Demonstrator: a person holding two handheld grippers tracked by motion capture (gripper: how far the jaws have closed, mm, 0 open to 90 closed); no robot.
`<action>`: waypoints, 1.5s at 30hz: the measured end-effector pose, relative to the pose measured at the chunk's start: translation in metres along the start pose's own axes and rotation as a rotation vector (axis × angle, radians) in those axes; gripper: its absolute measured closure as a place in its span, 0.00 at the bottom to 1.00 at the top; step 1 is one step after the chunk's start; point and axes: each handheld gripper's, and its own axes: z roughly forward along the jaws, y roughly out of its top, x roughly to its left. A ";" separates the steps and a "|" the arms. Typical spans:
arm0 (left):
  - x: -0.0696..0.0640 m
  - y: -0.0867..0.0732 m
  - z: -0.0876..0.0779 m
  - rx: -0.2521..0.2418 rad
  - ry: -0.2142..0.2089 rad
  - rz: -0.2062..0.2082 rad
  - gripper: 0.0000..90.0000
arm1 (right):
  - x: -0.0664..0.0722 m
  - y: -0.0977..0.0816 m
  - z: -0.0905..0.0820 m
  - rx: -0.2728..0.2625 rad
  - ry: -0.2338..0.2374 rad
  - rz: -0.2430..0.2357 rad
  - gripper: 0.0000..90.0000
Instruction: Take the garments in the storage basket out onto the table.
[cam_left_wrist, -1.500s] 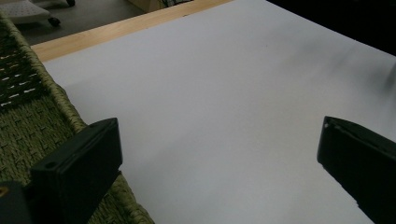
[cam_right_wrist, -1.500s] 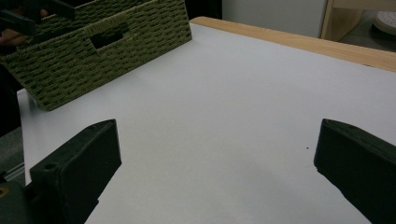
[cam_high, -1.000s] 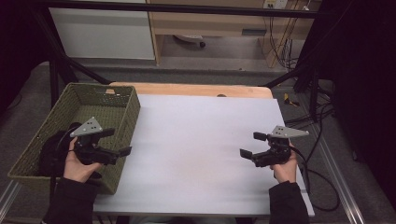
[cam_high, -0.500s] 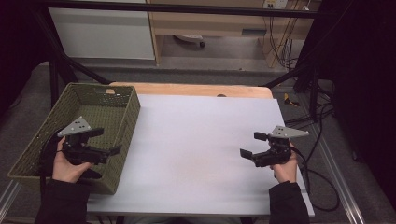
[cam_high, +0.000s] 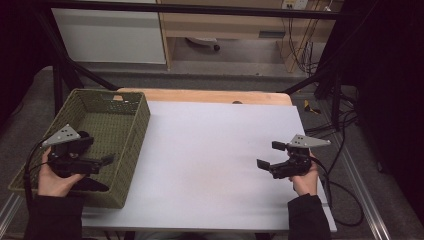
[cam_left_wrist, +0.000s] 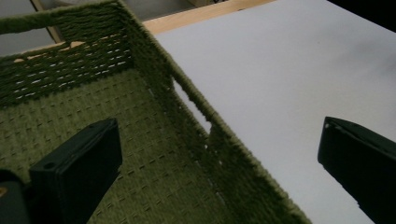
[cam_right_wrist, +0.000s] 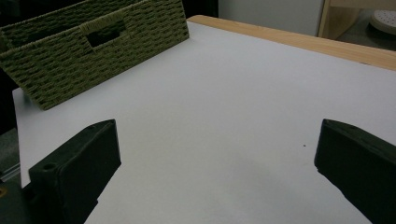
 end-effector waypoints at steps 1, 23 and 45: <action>0.004 -0.002 -0.005 0.001 0.011 -0.010 0.00 | 0.000 0.000 0.000 0.000 0.002 -0.002 0.01; 0.045 -0.031 -0.046 0.061 0.186 -0.124 0.00 | 0.000 -0.001 0.001 0.006 -0.004 -0.001 0.01; 0.073 -0.063 -0.043 0.200 0.312 -0.250 0.05 | -0.001 -0.002 0.000 0.013 -0.015 -0.002 0.01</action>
